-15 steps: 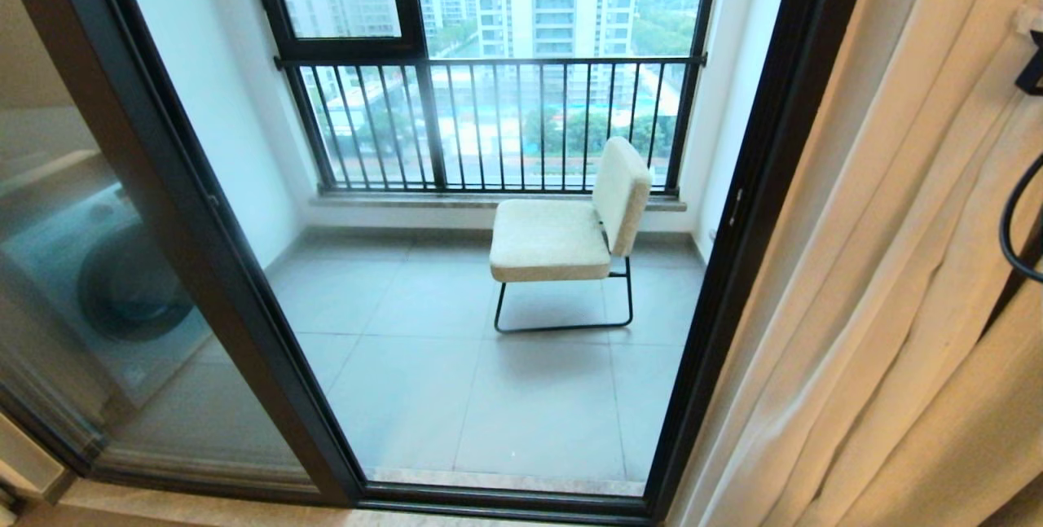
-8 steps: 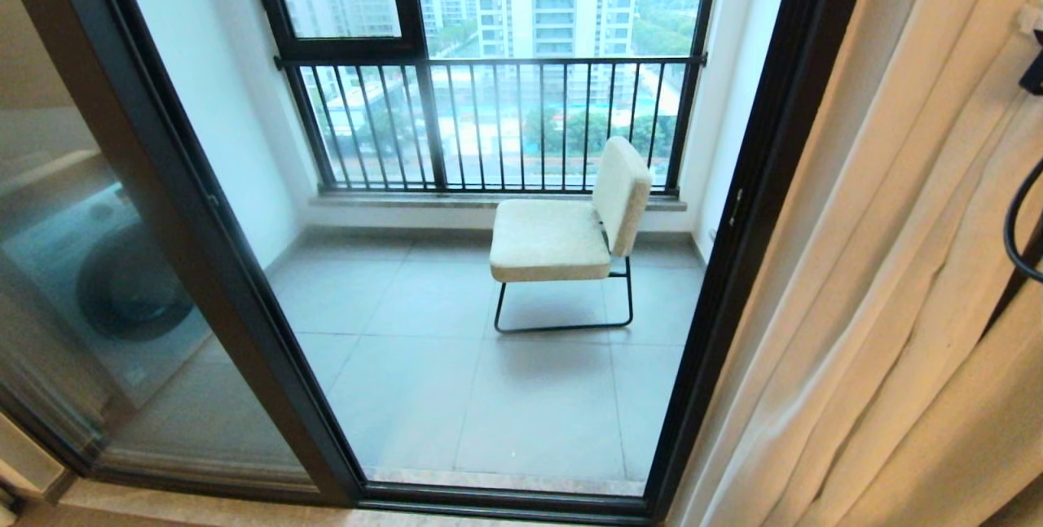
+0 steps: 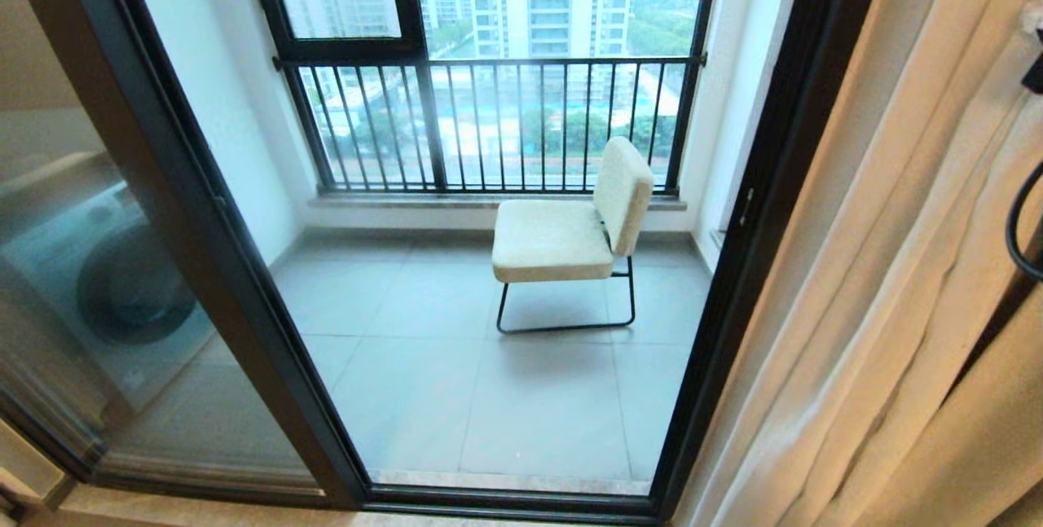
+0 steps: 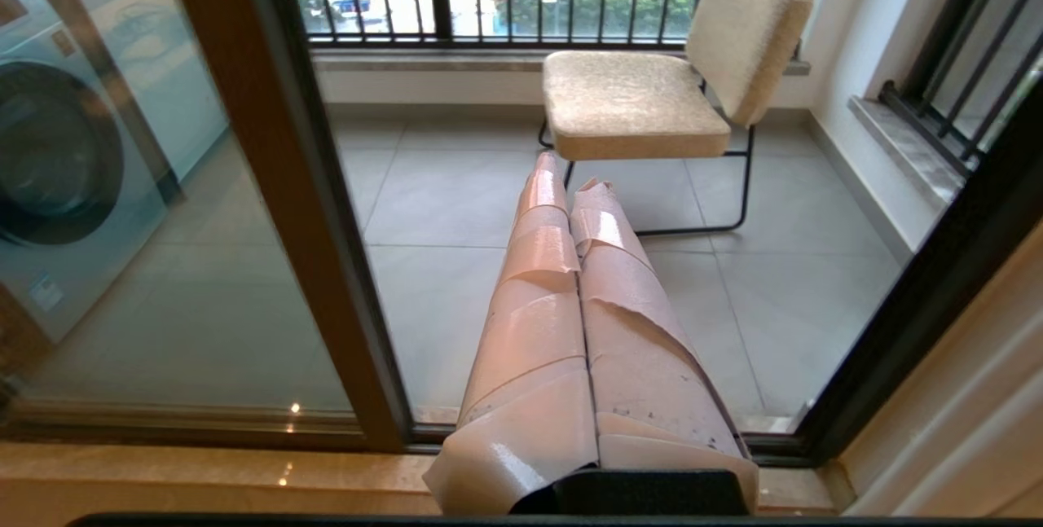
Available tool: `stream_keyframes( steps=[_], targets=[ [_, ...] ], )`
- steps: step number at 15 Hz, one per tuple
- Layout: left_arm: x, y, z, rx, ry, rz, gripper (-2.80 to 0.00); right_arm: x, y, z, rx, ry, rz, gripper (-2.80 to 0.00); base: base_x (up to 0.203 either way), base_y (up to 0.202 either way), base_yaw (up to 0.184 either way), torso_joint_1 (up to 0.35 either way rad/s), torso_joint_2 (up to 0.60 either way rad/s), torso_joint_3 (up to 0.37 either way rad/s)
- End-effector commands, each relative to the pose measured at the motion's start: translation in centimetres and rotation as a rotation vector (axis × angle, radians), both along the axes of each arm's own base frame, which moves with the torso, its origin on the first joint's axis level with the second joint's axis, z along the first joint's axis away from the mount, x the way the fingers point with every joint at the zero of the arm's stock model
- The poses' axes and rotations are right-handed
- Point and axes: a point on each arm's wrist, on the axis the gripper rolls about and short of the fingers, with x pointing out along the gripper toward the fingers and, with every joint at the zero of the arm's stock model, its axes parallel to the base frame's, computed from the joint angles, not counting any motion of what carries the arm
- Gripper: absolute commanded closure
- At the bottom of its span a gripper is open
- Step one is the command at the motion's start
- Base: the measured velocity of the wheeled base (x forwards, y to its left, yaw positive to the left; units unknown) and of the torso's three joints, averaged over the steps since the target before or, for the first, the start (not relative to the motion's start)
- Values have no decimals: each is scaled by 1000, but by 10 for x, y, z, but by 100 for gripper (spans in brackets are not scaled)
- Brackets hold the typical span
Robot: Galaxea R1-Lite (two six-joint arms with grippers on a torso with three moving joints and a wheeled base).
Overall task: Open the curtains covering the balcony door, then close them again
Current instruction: Close the inner curtains on both sides
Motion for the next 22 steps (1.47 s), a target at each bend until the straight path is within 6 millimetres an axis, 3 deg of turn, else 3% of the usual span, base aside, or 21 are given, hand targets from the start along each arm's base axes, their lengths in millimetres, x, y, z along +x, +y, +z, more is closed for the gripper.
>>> stream_keyframes(
  steps=[1,22],
  targets=[
    [0,0,0,-1,0,1,0,0,0,-2,-1,1,1,0,0,198,1,2,-1,5],
    [0,0,0,-2,-1,1,0,16,-2,-11,22,4,9,0,0,194,0,3,2,2]
  ],
)
